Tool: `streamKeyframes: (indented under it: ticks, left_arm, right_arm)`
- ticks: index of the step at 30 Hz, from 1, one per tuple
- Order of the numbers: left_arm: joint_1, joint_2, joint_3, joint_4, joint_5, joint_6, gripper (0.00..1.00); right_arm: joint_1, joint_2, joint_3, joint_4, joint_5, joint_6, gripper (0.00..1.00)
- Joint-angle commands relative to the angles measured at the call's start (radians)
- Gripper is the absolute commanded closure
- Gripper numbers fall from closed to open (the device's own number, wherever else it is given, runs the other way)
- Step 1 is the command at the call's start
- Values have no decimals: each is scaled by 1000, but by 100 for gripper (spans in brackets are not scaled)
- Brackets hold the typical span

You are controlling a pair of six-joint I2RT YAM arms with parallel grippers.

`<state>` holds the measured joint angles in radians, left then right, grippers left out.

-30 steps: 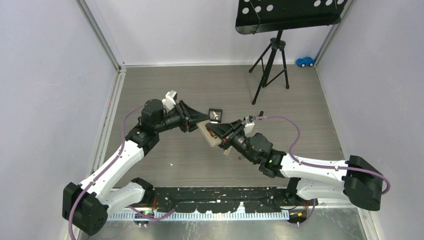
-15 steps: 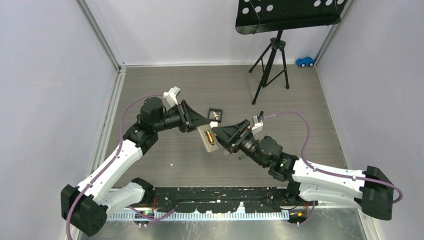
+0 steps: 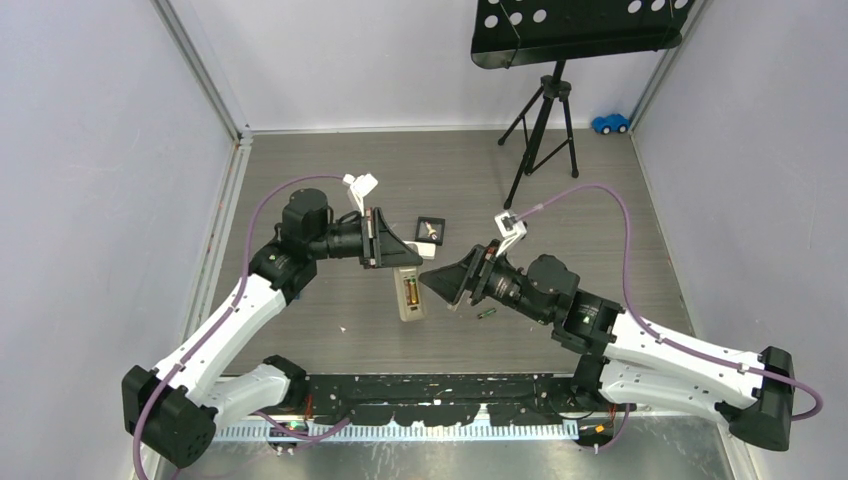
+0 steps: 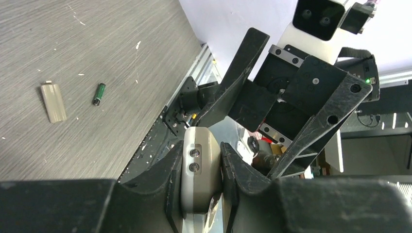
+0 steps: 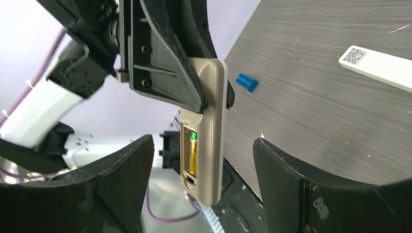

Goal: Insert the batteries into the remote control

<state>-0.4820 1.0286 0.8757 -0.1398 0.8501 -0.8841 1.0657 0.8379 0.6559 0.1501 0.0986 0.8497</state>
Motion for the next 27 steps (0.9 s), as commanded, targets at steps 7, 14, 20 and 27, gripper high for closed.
streamKeyframes:
  ticks: [7, 14, 20, 27]
  left_arm:
    - [6, 1, 52, 27, 63, 43, 100]
    - [6, 5, 52, 18, 65, 43, 100]
    - [6, 9, 62, -4, 66, 45, 100]
    - [6, 12, 72, -44, 38, 79, 100]
  right_arm:
    - [-1, 137, 173, -232, -127, -238, 25]
    - [-1, 162, 180, -216, -106, -238, 37]
    - [-1, 180, 202, -290, -69, -286, 51]
    - [-1, 189, 238, -369, -52, -324, 53]
